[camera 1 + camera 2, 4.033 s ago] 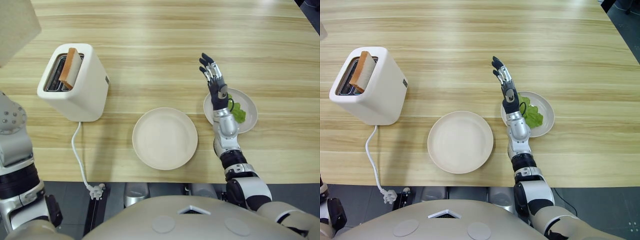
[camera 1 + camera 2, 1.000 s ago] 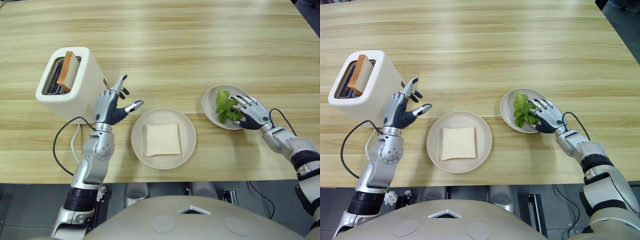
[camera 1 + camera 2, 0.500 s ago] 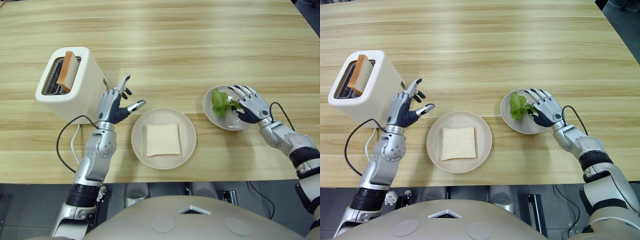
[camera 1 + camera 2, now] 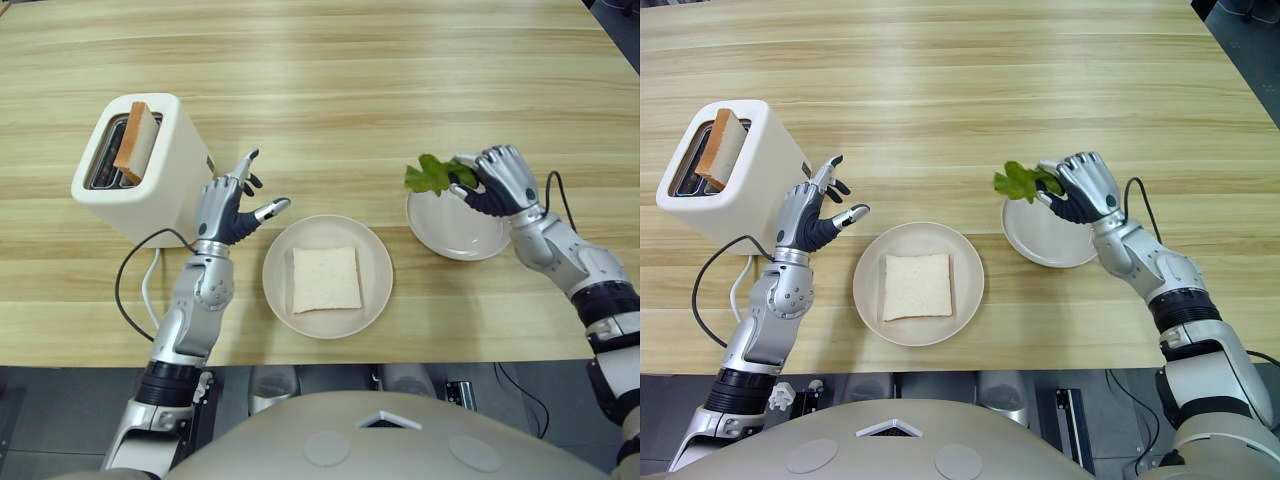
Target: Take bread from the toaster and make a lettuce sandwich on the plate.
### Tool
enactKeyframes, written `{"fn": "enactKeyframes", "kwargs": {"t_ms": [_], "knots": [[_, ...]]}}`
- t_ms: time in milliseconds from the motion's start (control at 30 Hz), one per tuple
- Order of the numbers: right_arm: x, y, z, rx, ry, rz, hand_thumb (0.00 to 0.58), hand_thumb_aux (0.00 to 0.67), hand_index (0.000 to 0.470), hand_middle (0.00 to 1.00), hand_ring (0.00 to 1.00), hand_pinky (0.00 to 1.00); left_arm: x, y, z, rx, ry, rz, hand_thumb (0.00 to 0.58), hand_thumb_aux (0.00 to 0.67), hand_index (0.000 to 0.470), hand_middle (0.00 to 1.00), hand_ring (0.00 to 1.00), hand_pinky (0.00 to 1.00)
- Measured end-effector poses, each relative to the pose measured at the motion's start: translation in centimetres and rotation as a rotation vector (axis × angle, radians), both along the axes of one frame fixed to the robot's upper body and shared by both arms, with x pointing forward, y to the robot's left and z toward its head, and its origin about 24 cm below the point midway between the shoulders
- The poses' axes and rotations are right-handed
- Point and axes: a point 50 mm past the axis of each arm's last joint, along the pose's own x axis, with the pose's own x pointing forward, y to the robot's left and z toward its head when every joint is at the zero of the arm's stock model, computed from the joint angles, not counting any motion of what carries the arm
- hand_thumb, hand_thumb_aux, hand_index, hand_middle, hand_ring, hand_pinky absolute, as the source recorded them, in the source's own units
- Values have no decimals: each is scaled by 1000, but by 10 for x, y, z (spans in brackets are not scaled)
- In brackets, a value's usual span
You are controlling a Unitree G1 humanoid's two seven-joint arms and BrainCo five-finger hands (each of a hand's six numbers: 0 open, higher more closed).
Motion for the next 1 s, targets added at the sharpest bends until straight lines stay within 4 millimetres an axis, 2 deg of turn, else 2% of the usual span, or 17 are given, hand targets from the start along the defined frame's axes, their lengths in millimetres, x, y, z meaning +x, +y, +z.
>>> {"fn": "enactKeyframes", "kwargs": {"t_ms": [167,233,367,400,600,833,1000], "knots": [[2,33,13,55,-26,112,580,670,460,1000,1000,1000,2,10,5,18,-26,30,0,0,0,1000,1000,1000],[0,49,12,71,-17,170,580,670,460,1000,1000,1000,5,17,14,34,-61,53,0,0,0,1000,1000,1000],[-4,75,4,70,23,260,580,670,460,1000,1000,1000,3,36,45,63,-184,112,0,0,0,1000,1000,1000],[-6,83,0,64,39,290,580,670,460,1000,1000,1000,2,40,55,75,-221,128,0,0,0,0,0,0],[-15,115,-17,19,106,414,580,670,460,1000,1000,1000,-8,56,85,81,-344,208,0,0,0,0,0,0],[-22,142,-37,-48,175,512,580,670,460,1000,1000,1000,-10,59,85,63,-343,220,0,0,0,0,0,0],[-33,143,-52,-105,224,551,580,670,460,1000,1000,1000,-10,59,85,63,-340,219,0,0,0,0,0,0]]}}
